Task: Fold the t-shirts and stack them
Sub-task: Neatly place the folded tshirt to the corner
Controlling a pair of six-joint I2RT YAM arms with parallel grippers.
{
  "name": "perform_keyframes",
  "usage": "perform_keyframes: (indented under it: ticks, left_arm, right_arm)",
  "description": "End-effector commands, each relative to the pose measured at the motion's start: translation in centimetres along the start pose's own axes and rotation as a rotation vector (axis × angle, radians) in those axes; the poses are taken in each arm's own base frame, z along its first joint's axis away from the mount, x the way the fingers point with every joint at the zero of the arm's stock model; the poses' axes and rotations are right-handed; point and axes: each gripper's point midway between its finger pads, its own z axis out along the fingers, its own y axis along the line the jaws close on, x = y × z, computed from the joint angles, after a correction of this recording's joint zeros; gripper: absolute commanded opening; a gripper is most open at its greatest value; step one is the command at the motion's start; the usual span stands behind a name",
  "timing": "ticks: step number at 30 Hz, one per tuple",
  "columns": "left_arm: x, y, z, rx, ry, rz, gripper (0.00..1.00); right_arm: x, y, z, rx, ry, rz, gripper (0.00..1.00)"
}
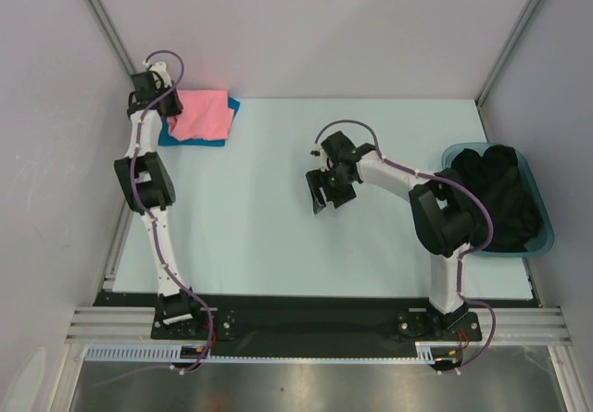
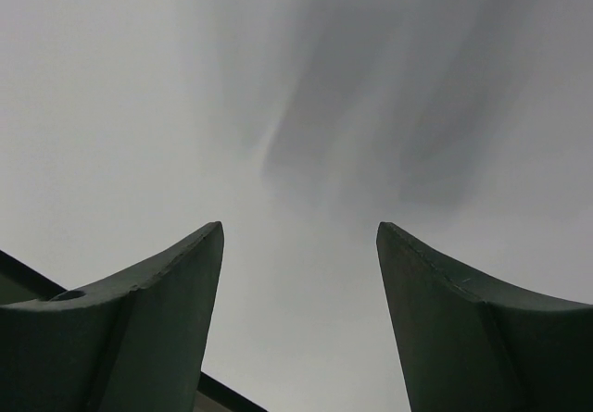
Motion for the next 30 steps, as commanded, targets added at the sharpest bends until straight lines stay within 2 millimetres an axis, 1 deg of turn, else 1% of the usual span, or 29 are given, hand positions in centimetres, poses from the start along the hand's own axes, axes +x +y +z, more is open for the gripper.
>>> perform_keyframes:
  ticks: [1, 2, 3, 4, 5, 6, 7, 9, 10, 11, 13, 14, 15, 16, 17, 18, 19, 20, 21, 22, 23, 24, 25, 26, 27, 28, 29, 30]
  left_arm:
    - [-3.9, 2.2, 0.1, -0.019, -0.144, 0.014, 0.32]
    - [-4.4, 2.4, 0.0, -0.022, -0.159, 0.013, 0.34]
    - [-4.8, 3.2, 0.0, -0.038, -0.179, 0.013, 0.39]
    - [-4.5, 3.5, 0.3, -0.042, -0.179, 0.008, 0.41]
    - [-4.9, 3.8, 0.2, -0.048, -0.193, 0.006, 0.43]
    - [-5.0, 4.5, 0.2, -0.069, -0.202, 0.004, 0.51]
    - [-5.1, 5.9, 0.0, -0.139, -0.203, -0.006, 0.52]
    - [-5.1, 7.3, -0.5, -0.199, -0.203, -0.017, 0.44]
    - [-5.3, 7.6, -0.9, -0.221, -0.204, -0.020, 0.44]
    - [-6.4, 7.5, -1.9, -0.231, -0.221, -0.023, 0.44]
    - [-7.3, 7.7, -3.0, -0.264, -0.236, -0.051, 0.46]
    - [-7.2, 7.8, -3.4, -0.291, -0.231, -0.085, 0.47]
    - [-8.6, 7.8, -5.0, -0.326, -0.259, -0.100, 0.53]
    - [-8.8, 7.5, -5.4, -0.333, -0.264, -0.108, 0.55]
    - [-7.6, 7.1, -5.2, -0.317, -0.236, -0.124, 0.56]
    - [-8.7, 6.1, -6.2, -0.302, -0.252, -0.121, 0.55]
    - [-8.4, 5.5, -6.3, -0.297, -0.240, -0.120, 0.55]
    - [-8.0, 5.0, -6.5, -0.297, -0.221, -0.120, 0.55]
    - [-7.6, 3.8, -6.6, -0.276, -0.197, -0.114, 0.54]
    - [-8.3, 3.0, -7.5, -0.260, -0.203, -0.111, 0.52]
    - [-6.7, 2.5, -7.2, -0.251, -0.165, -0.113, 0.50]
    - [-6.5, 1.8, -7.4, -0.240, -0.163, -0.112, 0.47]
    - [-7.4, 1.2, -8.7, -0.234, -0.183, -0.116, 0.47]
    - [-5.4, 1.1, -8.5, -0.232, -0.145, -0.143, 0.46]
    - [-5.5, 0.4, -8.7, -0.202, -0.153, -0.151, 0.44]
    - [-5.2, 0.1, -8.9, -0.188, -0.148, -0.161, 0.42]
    - [-4.6, -0.4, -9.0, -0.169, -0.136, -0.191, 0.38]
    - [-4.2, -0.5, -8.8, -0.155, -0.123, -0.207, 0.30]
  right_arm:
    - [-1.2, 1.1, 0.3, -0.040, 0.004, -0.006, 0.73]
    - [-1.5, 1.4, 0.4, -0.048, 0.002, -0.005, 0.73]
    - [-1.4, 1.4, 1.0, -0.053, 0.018, -0.004, 0.73]
    - [-1.4, 1.3, 1.2, -0.052, 0.024, -0.004, 0.73]
    - [-1.8, 1.5, 1.2, -0.055, 0.019, -0.007, 0.73]
    - [-1.8, 1.5, 1.3, -0.052, 0.024, -0.008, 0.73]
    - [-1.7, 1.3, 1.6, -0.048, 0.034, -0.006, 0.73]
    - [-1.9, 1.5, 1.7, -0.054, 0.030, 0.001, 0.73]
    - [-1.8, 1.5, 1.7, -0.055, 0.033, 0.007, 0.72]
    - [-1.9, 1.7, 1.5, -0.058, 0.025, 0.002, 0.73]
    - [-1.4, 1.9, 1.5, -0.054, 0.033, 0.002, 0.72]
    - [-1.6, 2.1, 0.9, -0.053, 0.015, -0.006, 0.72]
    - [-1.7, 2.1, 0.8, -0.046, 0.002, -0.010, 0.72]
    - [-1.3, 2.2, 0.7, -0.044, 0.002, -0.007, 0.72]
    - [-1.5, 2.3, 0.2, -0.045, -0.014, -0.005, 0.72]
    - [-1.7, 2.3, 0.0, -0.047, -0.031, -0.005, 0.72]
    - [-1.1, 2.4, 0.0, -0.048, -0.026, -0.002, 0.72]
    - [-1.2, 2.5, -0.1, -0.050, -0.036, 0.002, 0.72]
    - [-1.2, 2.8, -0.6, -0.053, -0.048, 0.000, 0.72]
    - [-0.6, 2.8, -0.6, -0.051, -0.039, 0.002, 0.73]
    - [-0.5, 2.9, -0.8, -0.047, -0.048, 0.000, 0.73]
    - [-0.5, 3.1, -1.3, -0.048, -0.062, -0.005, 0.73]
    - [-0.4, 3.2, -1.6, -0.049, -0.068, -0.006, 0.73]
    - [0.0, 3.2, -1.6, -0.047, -0.065, -0.002, 0.73]
    - [0.1, 3.4, -2.0, -0.049, -0.074, -0.008, 0.73]
    - [0.2, 3.5, -2.2, -0.050, -0.078, -0.011, 0.73]
    - [0.5, 3.4, -2.2, -0.048, -0.074, -0.011, 0.73]
    - [0.5, 3.5, -2.4, -0.049, -0.079, -0.012, 0.73]
